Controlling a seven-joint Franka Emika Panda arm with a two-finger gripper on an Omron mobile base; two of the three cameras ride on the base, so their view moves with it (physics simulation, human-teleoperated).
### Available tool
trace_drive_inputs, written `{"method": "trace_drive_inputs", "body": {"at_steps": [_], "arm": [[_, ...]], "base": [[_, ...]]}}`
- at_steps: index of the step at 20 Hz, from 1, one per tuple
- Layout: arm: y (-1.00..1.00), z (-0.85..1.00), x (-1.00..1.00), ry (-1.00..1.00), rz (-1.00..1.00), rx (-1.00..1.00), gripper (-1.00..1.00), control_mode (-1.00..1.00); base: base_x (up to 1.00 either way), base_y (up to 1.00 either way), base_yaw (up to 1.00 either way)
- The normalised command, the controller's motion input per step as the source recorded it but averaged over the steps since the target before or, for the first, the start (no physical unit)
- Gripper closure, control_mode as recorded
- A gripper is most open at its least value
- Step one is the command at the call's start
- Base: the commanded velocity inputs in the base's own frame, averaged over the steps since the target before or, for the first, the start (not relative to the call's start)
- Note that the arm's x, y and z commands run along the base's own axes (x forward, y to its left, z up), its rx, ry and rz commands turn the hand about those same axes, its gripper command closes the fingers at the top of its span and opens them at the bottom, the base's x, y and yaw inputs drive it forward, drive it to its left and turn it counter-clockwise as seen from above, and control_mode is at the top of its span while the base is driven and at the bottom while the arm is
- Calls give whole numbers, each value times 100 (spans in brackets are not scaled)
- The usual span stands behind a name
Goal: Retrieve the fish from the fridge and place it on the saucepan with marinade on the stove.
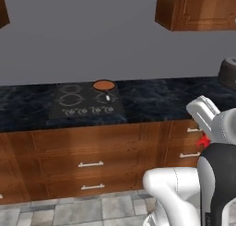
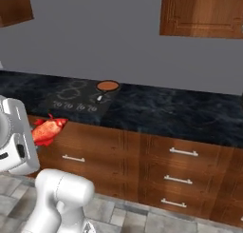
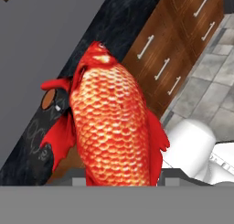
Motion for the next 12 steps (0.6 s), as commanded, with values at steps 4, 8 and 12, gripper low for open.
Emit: {"method": "trace_drive_inputs", "body": {"at_steps": [4,8,12], "arm": [[0,0,0,0,0,0,100,100],[0,0,0,0,0,0,100,100],[0,0,0,0,0,0,100,100]], "base": [[63,28,5],[76,4,0],[74,1,0]]}}
